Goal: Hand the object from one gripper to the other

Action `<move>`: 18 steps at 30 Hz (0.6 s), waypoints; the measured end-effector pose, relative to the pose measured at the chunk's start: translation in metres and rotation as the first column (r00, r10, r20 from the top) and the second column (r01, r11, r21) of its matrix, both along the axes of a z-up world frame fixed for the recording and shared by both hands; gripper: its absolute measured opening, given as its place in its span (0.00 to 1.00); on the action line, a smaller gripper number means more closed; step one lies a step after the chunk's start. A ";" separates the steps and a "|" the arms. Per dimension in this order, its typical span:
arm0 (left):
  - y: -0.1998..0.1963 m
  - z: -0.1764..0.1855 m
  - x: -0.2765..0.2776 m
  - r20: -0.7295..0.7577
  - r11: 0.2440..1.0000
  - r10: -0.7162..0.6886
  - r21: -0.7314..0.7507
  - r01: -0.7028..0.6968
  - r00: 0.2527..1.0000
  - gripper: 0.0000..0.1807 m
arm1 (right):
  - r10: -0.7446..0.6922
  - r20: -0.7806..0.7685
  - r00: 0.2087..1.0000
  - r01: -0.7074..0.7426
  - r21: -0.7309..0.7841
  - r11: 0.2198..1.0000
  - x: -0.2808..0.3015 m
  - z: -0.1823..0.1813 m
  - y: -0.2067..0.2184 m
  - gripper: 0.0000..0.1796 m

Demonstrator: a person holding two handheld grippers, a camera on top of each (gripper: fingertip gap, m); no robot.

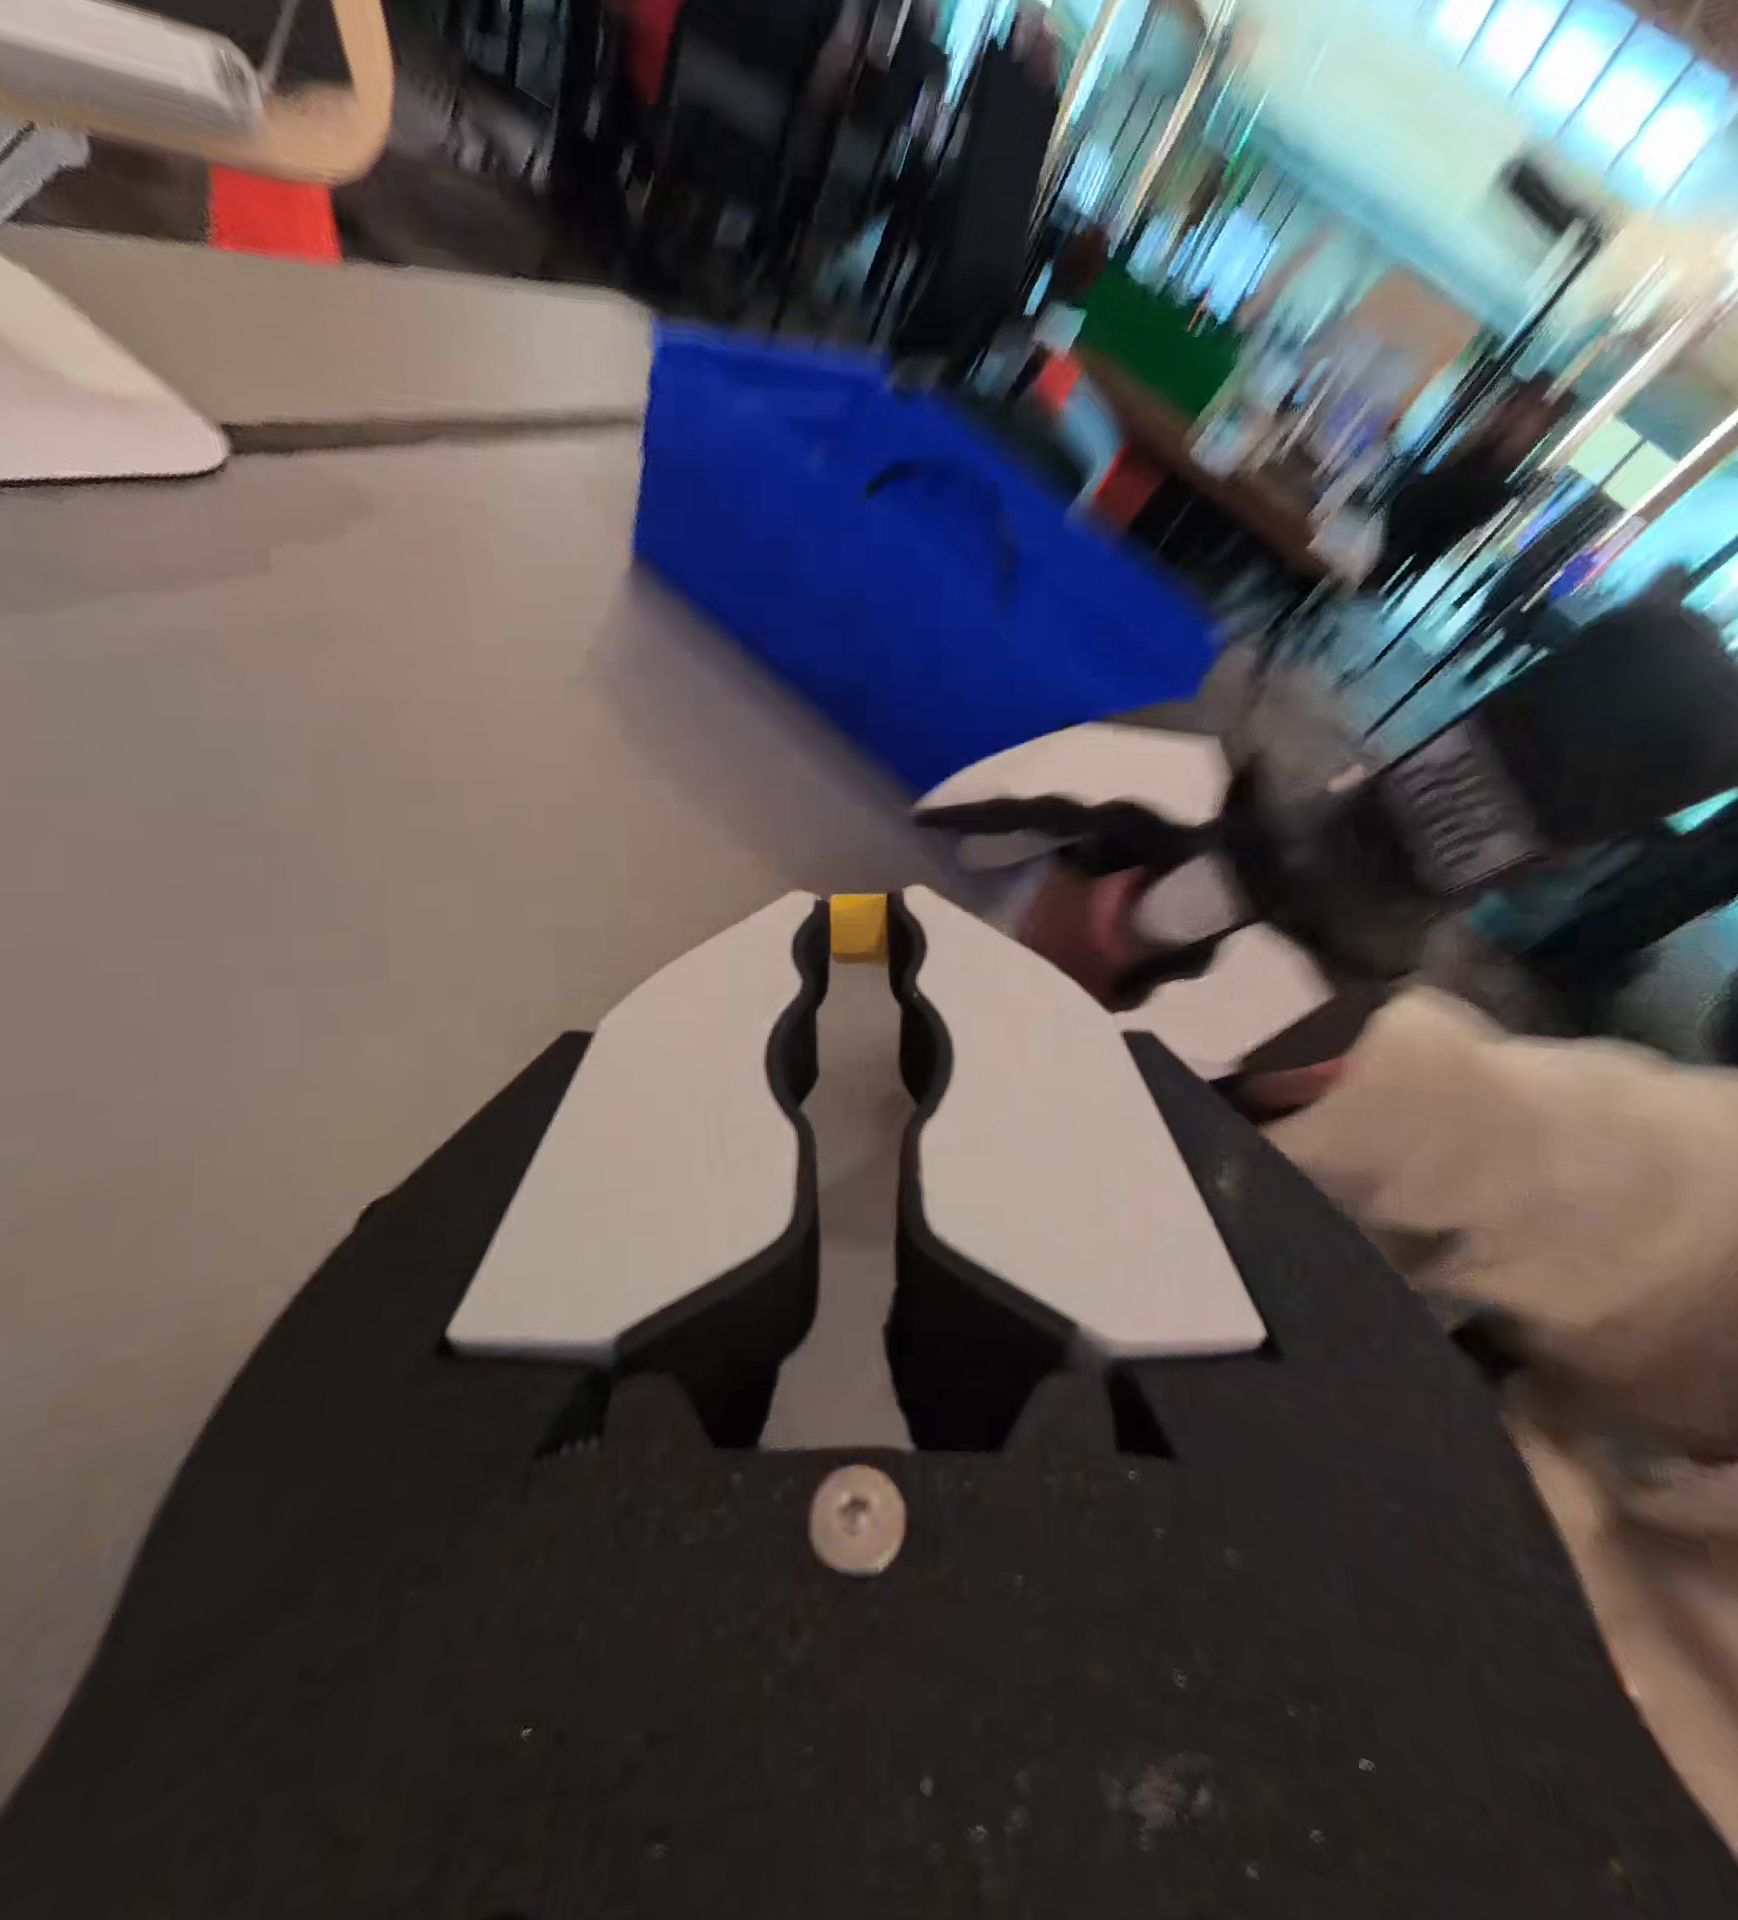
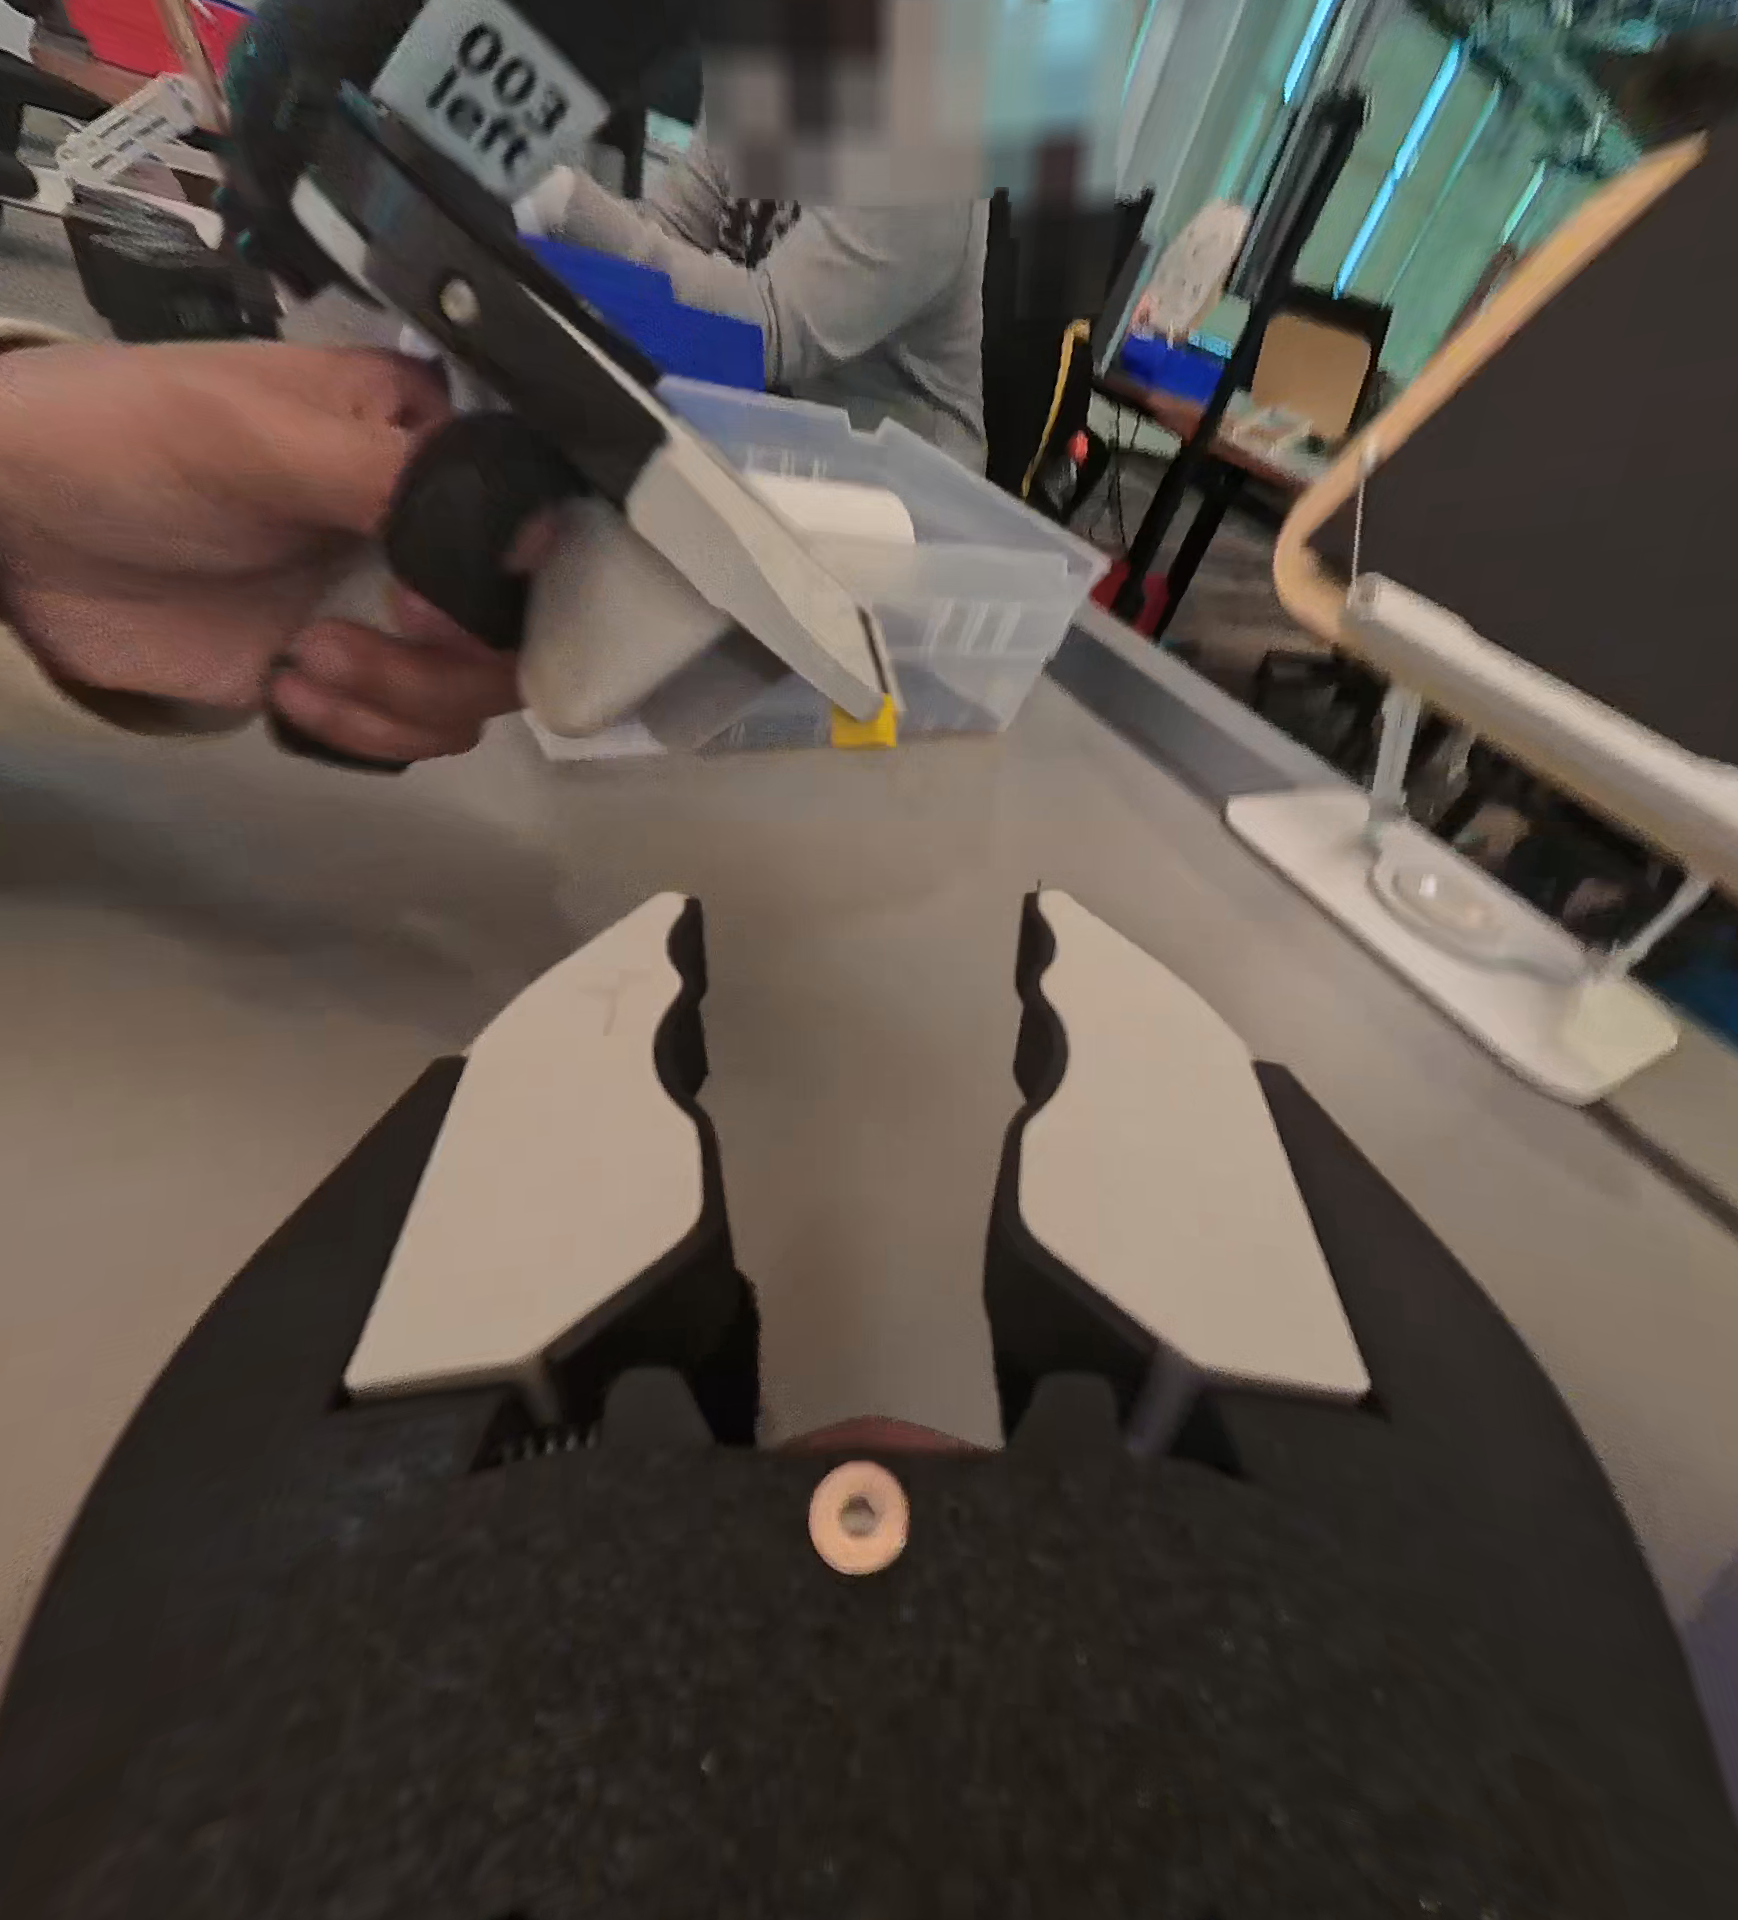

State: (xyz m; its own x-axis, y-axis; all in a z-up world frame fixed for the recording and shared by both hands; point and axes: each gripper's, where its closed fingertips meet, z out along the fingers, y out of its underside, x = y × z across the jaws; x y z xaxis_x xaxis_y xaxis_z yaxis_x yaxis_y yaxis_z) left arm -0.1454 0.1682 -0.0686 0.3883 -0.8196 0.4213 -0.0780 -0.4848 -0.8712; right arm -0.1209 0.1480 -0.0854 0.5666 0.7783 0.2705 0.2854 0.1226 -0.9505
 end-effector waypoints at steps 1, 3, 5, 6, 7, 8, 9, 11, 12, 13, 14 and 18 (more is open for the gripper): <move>-0.005 0.013 -0.006 0.108 0.999 0.014 -0.051 -0.009 0.994 0.05 | 0.022 0.001 1.000 -0.022 0.048 0.999 -0.008 0.009 0.003 0.32; -0.014 0.028 -0.015 0.291 0.985 0.032 -0.174 0.020 0.956 0.05 | 0.054 -0.014 0.998 -0.052 0.150 0.987 -0.023 0.029 0.004 0.28; -0.026 0.034 -0.021 0.435 0.959 0.030 -0.267 0.097 0.900 0.05 | 0.096 -0.042 0.994 -0.085 0.203 0.975 -0.036 0.043 -0.003 0.25; -0.030 0.032 -0.023 0.479 0.947 0.038 -0.298 0.121 0.877 0.05 | 0.110 -0.047 0.993 -0.099 0.205 0.974 -0.042 0.044 -0.006 0.22; -0.033 0.031 -0.024 0.515 0.937 0.042 -0.318 0.145 0.856 0.05 | 0.132 -0.044 0.990 -0.121 0.197 0.973 -0.048 0.042 -0.011 0.22; -0.036 0.030 -0.024 0.544 0.926 0.040 -0.336 0.174 0.838 0.05 | 0.153 -0.031 0.988 -0.144 0.189 0.971 -0.053 0.037 -0.015 0.20; -0.038 0.029 -0.023 0.565 0.915 0.036 -0.351 0.201 0.824 0.05 | 0.159 -0.017 0.987 -0.153 0.199 0.968 -0.056 0.035 -0.019 0.17; -0.042 0.029 -0.021 0.590 0.903 0.025 -0.359 0.235 0.807 0.05 | 0.164 -0.011 0.986 -0.156 0.246 0.957 -0.060 0.036 -0.024 0.15; -0.044 0.028 -0.019 0.592 0.901 0.024 -0.361 0.238 0.806 0.05 | 0.146 0.006 0.989 -0.143 0.251 0.958 -0.060 0.035 -0.023 0.14; -0.045 0.028 -0.018 0.590 0.901 0.020 -0.361 0.242 0.807 0.05 | 0.126 0.018 0.992 -0.126 0.257 0.958 -0.060 0.034 -0.022 0.14; -0.046 0.028 -0.017 0.590 0.900 0.018 -0.361 0.244 0.807 0.05 | 0.121 0.017 0.993 -0.121 0.269 0.955 -0.059 0.035 -0.022 0.14; -0.045 0.026 -0.016 0.589 0.894 0.013 -0.368 0.254 0.808 0.05 | 0.117 0.017 0.993 -0.117 0.260 0.958 -0.055 0.033 -0.020 0.09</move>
